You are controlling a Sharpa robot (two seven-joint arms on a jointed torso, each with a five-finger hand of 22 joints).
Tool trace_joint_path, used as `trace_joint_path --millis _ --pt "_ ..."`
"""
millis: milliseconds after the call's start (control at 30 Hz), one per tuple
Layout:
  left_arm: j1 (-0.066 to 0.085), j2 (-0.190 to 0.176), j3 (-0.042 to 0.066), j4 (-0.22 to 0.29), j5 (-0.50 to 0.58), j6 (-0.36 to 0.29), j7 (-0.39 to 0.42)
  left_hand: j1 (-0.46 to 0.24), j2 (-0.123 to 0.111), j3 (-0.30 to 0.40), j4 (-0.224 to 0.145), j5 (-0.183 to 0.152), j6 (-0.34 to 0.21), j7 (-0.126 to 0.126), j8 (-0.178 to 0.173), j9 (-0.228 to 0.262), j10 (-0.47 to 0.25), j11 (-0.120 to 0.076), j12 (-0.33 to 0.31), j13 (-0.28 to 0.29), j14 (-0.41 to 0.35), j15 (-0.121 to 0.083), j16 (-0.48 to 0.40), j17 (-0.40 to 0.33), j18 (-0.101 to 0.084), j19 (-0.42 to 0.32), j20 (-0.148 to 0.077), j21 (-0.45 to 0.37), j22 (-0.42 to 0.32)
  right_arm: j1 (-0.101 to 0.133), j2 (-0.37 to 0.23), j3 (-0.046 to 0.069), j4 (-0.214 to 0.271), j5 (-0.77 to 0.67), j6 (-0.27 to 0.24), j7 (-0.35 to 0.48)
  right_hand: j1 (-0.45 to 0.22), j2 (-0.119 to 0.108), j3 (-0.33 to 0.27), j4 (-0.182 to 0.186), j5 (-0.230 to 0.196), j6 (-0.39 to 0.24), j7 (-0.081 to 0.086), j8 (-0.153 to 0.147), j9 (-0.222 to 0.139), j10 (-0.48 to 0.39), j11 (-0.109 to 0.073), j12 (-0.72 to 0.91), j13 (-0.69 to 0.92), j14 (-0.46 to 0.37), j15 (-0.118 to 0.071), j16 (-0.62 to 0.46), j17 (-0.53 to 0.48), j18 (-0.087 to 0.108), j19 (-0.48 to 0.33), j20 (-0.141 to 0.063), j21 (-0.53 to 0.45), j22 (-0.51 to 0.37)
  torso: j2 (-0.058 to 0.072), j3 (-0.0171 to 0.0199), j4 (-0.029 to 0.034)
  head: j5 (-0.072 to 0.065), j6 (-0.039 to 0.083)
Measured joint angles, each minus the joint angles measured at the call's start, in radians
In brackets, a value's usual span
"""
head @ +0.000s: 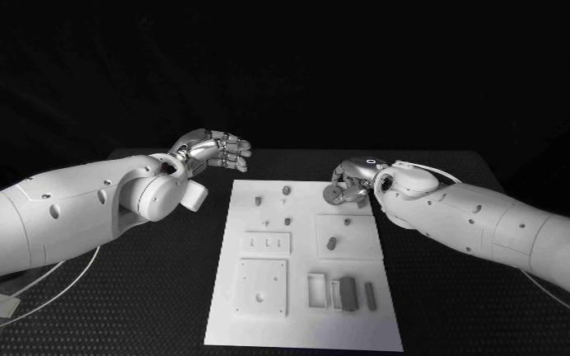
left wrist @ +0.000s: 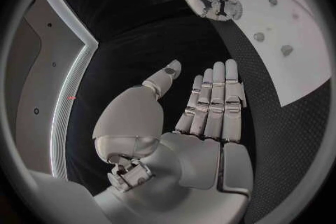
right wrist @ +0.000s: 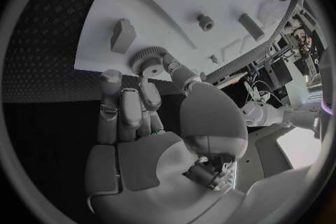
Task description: Assemble the parts on the task board
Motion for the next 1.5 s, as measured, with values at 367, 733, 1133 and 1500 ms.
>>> trace_joint_path --millis 367,733,1133,1500 --pt "0.0 0.0 0.0 0.0 -0.001 0.001 0.0 0.0 0.0 0.0 0.0 0.0 0.0 0.0 0.0 0.0 0.0 0.0 -0.006 0.0 0.0 0.0 0.0 0.001 0.0 0.0 0.0 0.0 0.001 -0.003 0.008 0.002 -0.016 -0.005 -0.008 0.007 0.032 0.045 0.028 -0.008 0.0 0.016 -0.001 0.002 0.0 0.0 0.0 0.015 -0.008 0.0 0.0 0.0 0.004 0.0 -0.006 -0.005 0.005 0.0 -0.001 -0.0001 0.0004 -0.004 -0.003" --pt "0.0 -0.004 0.0 0.007 -0.001 0.001 -0.001 0.0 0.0 0.0 0.0 0.0 0.0 0.0 -0.004 -0.001 0.0 0.0 -0.006 0.0 0.0 0.0 0.0 0.002 -0.001 0.0 0.0 0.0 0.001 -0.012 0.018 0.006 -0.022 -0.017 -0.032 0.006 0.041 0.044 0.051 -0.004 -0.003 0.027 -0.012 0.014 0.001 0.004 0.004 0.027 -0.015 0.002 0.002 0.004 0.008 0.0 -0.006 -0.005 0.015 0.0 0.0 0.0 0.0009 -0.002 -0.008" --pt "0.0 -0.01 0.0 0.013 -0.001 0.001 -0.002 0.0 0.0 0.0 0.0 0.0 0.0 0.0 -0.004 -0.001 0.0 0.0 -0.006 0.0 0.0 0.0 0.0 0.003 -0.001 0.0 0.0 0.0 0.002 -0.019 0.02 0.004 -0.02 -0.053 -0.056 0.003 0.039 0.027 0.055 -0.005 -0.003 0.027 -0.012 0.012 0.002 0.004 0.004 0.027 -0.02 0.002 0.004 0.003 0.01 0.0 -0.006 -0.005 0.015 0.0 0.0 0.0 -0.0012 0.002 -0.016" --pt "0.0 -0.015 0.0 0.019 -0.003 0.001 -0.002 0.0 0.0 0.0 0.0 0.0 0.0 0.0 -0.004 -0.001 0.0 0.0 -0.006 0.0 0.0 0.0 -0.004 0.003 -0.003 0.0 0.0 0.0 0.001 -0.018 0.025 -0.001 -0.019 -0.086 -0.067 -0.01 0.011 0.041 0.072 0.012 -0.003 0.045 -0.029 0.014 0.002 0.004 0.004 0.04 -0.027 0.007 0.005 0.008 0.017 0.0 -0.006 -0.004 0.019 0.0 -0.001 0.0 -0.0008 -0.001 -0.014"
